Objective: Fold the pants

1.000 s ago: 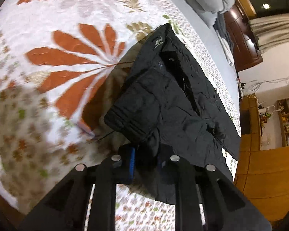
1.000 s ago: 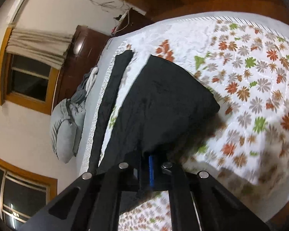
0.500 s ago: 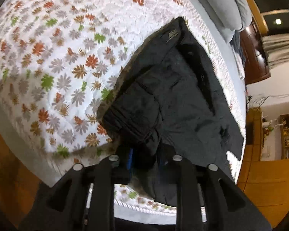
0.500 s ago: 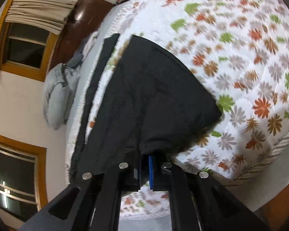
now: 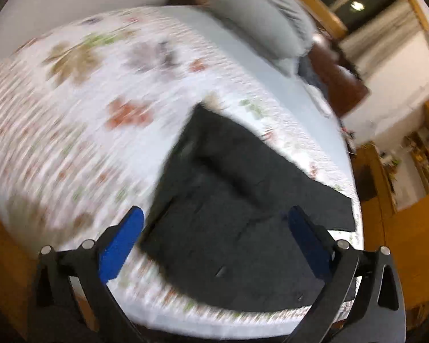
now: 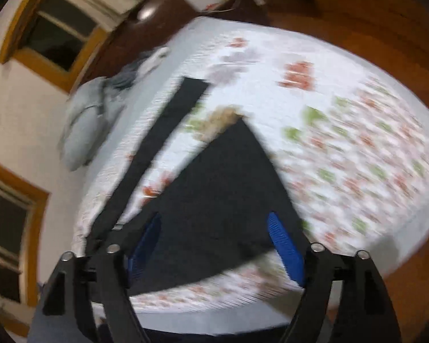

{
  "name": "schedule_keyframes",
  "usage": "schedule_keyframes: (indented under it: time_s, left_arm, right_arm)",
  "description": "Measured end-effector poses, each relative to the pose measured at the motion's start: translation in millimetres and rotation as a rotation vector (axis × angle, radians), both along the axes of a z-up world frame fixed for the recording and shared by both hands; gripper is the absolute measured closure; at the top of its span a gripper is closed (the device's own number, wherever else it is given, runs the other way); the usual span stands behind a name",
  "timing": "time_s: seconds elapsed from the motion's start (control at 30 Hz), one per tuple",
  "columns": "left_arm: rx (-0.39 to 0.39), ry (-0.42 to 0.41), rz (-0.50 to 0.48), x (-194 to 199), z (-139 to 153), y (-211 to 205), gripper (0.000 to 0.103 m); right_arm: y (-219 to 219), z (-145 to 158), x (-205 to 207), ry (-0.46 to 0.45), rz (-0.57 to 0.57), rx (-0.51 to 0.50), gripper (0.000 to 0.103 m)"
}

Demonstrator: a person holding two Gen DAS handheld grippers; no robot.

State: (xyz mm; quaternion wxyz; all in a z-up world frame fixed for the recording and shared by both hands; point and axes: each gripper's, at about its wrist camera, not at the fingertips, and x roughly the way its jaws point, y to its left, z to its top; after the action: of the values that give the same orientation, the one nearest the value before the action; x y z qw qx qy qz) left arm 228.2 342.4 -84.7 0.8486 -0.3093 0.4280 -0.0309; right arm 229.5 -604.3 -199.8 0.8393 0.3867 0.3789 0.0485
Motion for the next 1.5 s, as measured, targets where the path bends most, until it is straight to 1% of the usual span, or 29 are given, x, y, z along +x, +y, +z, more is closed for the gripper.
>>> schedule_keyframes:
  time_s: [0.03,0.1,0.13,0.2,0.23,0.27,0.3,0.33,0.4,0.5,0.57,0.63,0.7,0.77,0.8,0.83,0.87,0.93,0.97,1.0,1.03,1.1,1.23,1.3,1.37,1.4,1.43,1.47,1.5]
  left_arm:
    - [0.0,0.008,-0.065,32.6,1.7,-6.4,0.003]
    - [0.016,0.039,-0.123,73.6,-4.3,-16.2,0.003]
    - [0.036,0.066,-0.147,100.6,-11.9,-18.8,0.003]
    - [0.031,0.127,-0.17,151.8,-32.2,-20.8,0.003]
    - [0.02,0.146,-0.169,166.7,-39.9,-16.3,0.003]
    - [0.01,0.163,-0.166,183.6,-47.9,-12.9,0.003]
    - [0.006,0.174,-0.164,198.5,-55.8,-13.8,0.003]
    - [0.014,0.185,-0.161,220.3,-66.1,-12.8,0.003]
    - [0.044,0.208,-0.163,245.8,-78.8,-11.9,0.003]
    - [0.146,0.311,-0.174,284.3,-110.0,-8.8,0.003]
    - [0.164,0.343,-0.188,293.9,-122.6,-5.7,0.004]
    - [0.118,0.335,-0.224,301.2,-131.6,-4.4,0.004]
    - [0.099,0.326,-0.267,304.3,-138.9,-6.6,0.004]
    - [0.105,0.309,-0.316,304.9,-145.4,-12.6,0.011]
    - [0.111,0.305,-0.319,303.8,-146.8,-13.1,0.013]
    - [0.108,0.299,-0.312,303.3,-150.4,-11.6,0.02]
    - [0.107,0.295,-0.303,302.9,-152.4,-8.6,0.024]
    - [0.117,0.292,-0.276,301.8,-152.2,-1.9,0.049]
    - [0.112,0.289,-0.266,301.0,-151.1,1.7,0.054]
    - [0.09,0.283,-0.263,300.4,-150.7,3.9,0.063]
    - [0.09,0.28,-0.264,297.8,-148.4,3.3,0.065]
    - [0.108,0.29,-0.27,298.5,-150.5,-0.8,0.066]
    - [0.094,0.299,-0.249,300.5,-155.4,1.4,0.064]
    - [0.093,0.298,-0.244,302.5,-156.8,0.5,0.062]
    - [0.098,0.297,-0.239,303.3,-158.0,0.1,0.062]
    - [0.099,0.297,-0.237,303.0,-158.3,0.4,0.062]
    - [0.106,0.296,-0.236,303.0,-158.0,-0.5,0.064]
    - [0.118,0.294,-0.236,303.1,-157.2,-1.6,0.065]
    - [0.132,0.295,-0.229,302.6,-156.9,-2.3,0.067]
  right_arm:
    - [11.0,8.7,25.1,-0.01,0.036,-0.002,0.012]
    - [28.8,14.0,59.2,0.002,0.093,-0.017,0.012]
    - [45.7,16.8,88.7,0.025,0.132,-0.037,0.012]
    - [58.0,19.4,127.9,0.047,0.168,-0.062,0.012]
    - [63.1,22.4,156.9,0.05,0.19,-0.059,0.012]
    - [62.2,23.0,172.6,0.054,0.193,-0.056,0.012]
    - [61.3,24.1,198.2,0.064,0.193,-0.049,0.011]
    - [57.7,23.7,215.9,0.072,0.196,-0.043,0.008]
    - [50.6,23.2,261.5,0.091,0.206,-0.062,0.006]
    - [42.5,21.7,313.8,0.104,0.231,-0.084,0.005]
    - [37.6,19.9,353.0,0.117,0.252,-0.118,0.005]
    - [33.0,15.9,386.4,0.137,0.291,-0.153,0.005]
    - [28.2,9.0,419.6,0.17,0.335,-0.192,0.005]
    - [20.9,1.6,443.4,0.187,0.355,-0.226,0.005]
    - [14.4,-3.6,457.9,0.196,0.359,-0.237,0.005]
    - [10.0,-6.7,467.5,0.197,0.362,-0.238,0.005]
    - [6.3,-8.3,475.5,0.201,0.359,-0.244,0.005]
    - [-2.0,-14.6,494.7,0.191,0.355,-0.247,0.005]
    - [-3.2,-17.1,503.6,0.184,0.364,-0.243,0.005]
    - [-3.6,-19.9,511.4,0.181,0.367,-0.249,0.005]
    - [-3.9,-23.5,520.3,0.181,0.372,-0.262,0.005]
    - [-5.5,-28.8,533.0,0.181,0.37,-0.266,0.005]
    - [-6.2,-44.5,556.6,0.211,0.34,-0.298,0.005]
    - [6.0,-52.3,563.4,0.218,0.375,-0.286,0.005]
    - [19.6,-55.4,566.1,0.21,0.413,-0.3,0.004]
    - [24.5,-56.7,565.9,0.208,0.426,-0.307,0.007]
    - [27.9,-57.3,564.7,0.205,0.433,-0.308,0.019]
    - [27.2,-57.2,562.1,0.202,0.423,-0.304,0.038]
    - [25.2,-57.5,559.9,0.205,0.415,-0.299,0.054]
